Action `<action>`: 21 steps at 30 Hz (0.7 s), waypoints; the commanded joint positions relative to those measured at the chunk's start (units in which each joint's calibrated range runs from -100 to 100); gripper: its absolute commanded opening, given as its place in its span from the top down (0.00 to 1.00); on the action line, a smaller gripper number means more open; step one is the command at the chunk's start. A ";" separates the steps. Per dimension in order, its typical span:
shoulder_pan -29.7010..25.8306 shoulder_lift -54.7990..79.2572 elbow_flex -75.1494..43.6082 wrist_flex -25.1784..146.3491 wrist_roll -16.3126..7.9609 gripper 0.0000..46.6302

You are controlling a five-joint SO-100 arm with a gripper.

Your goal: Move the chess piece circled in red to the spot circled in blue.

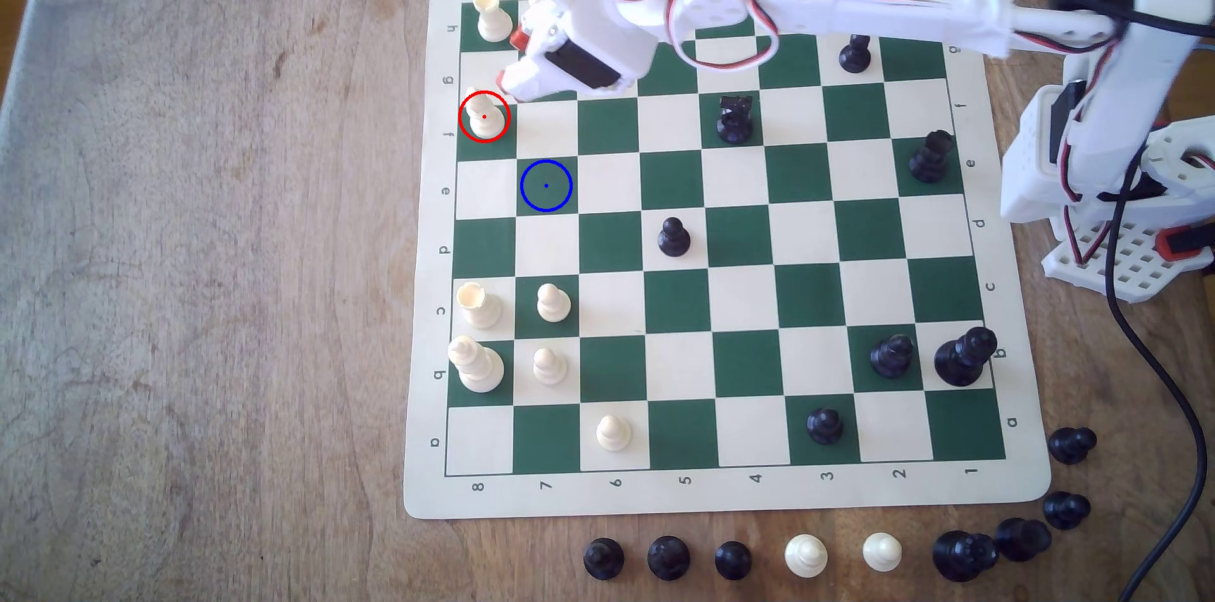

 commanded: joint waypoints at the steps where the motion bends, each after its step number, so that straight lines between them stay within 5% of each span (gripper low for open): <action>1: 1.19 2.38 -9.57 0.55 0.78 0.75; 21: -0.14 14.95 -20.81 0.22 1.22 0.70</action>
